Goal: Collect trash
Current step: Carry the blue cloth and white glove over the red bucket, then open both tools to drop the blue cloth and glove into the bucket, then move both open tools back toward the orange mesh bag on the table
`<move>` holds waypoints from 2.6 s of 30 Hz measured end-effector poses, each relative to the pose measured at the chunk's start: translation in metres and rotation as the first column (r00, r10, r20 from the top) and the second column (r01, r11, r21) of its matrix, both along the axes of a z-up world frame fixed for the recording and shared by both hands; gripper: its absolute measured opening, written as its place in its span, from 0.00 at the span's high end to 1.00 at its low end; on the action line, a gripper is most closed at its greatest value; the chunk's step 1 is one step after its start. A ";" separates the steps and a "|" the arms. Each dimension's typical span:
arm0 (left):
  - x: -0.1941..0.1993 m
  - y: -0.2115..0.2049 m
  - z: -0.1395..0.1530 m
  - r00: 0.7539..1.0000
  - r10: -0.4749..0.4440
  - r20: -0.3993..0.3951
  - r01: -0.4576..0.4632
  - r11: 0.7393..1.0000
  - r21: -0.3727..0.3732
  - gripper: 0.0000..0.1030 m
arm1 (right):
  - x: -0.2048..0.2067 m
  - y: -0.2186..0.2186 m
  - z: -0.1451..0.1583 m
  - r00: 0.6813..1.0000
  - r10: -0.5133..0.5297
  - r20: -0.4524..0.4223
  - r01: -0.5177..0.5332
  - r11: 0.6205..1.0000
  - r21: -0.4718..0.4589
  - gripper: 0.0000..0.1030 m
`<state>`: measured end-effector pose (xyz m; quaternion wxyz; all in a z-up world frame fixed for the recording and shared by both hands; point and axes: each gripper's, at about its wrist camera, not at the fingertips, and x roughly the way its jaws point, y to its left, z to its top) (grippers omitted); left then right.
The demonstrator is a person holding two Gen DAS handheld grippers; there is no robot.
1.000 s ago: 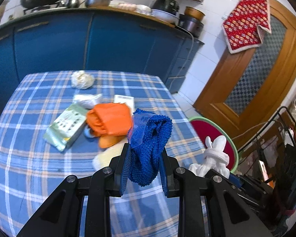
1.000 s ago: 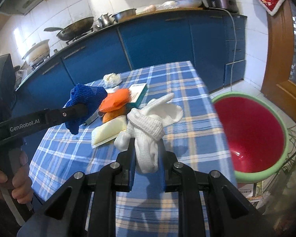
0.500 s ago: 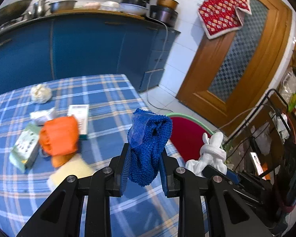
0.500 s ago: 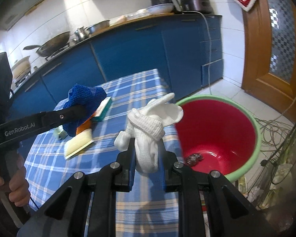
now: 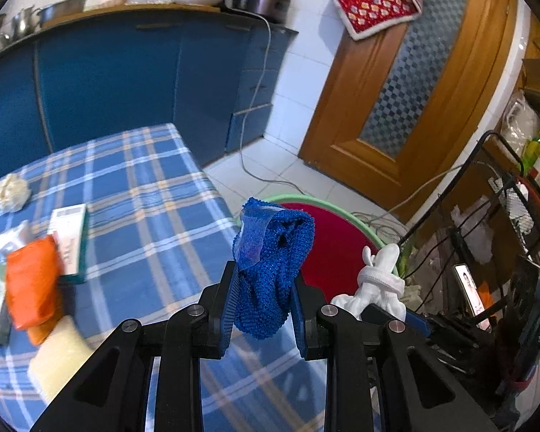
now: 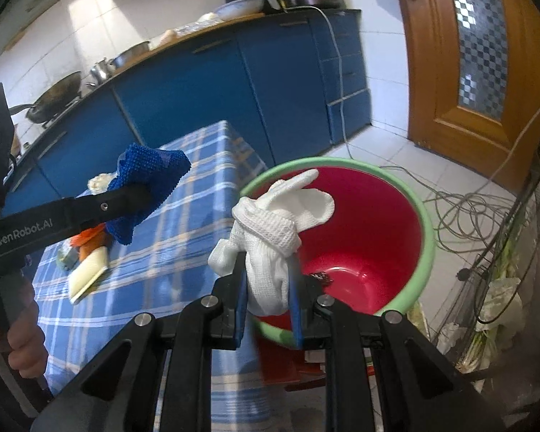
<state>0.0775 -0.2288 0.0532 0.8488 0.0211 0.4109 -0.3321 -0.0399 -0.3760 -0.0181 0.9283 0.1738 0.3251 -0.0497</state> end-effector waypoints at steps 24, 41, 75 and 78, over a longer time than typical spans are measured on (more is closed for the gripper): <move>0.021 -0.051 -0.037 0.997 -0.047 -0.061 0.050 0.997 0.053 0.53 | 0.013 -0.036 -0.035 0.996 -0.055 -0.070 0.059 0.997 0.057 0.65; 0.014 -0.036 -0.017 0.999 -0.022 -0.026 0.023 0.999 0.026 0.53 | 0.005 -0.034 -0.021 0.997 -0.069 -0.036 0.070 0.996 0.048 0.64; 0.042 0.167 0.011 0.938 0.339 0.079 -0.345 0.934 0.091 0.52 | 0.056 0.071 0.029 0.985 0.175 0.003 -0.175 0.985 0.002 0.54; 0.048 0.183 0.008 0.928 0.365 0.078 -0.372 0.922 0.107 0.51 | 0.064 0.086 0.032 0.979 0.202 0.002 -0.202 0.979 -0.006 0.53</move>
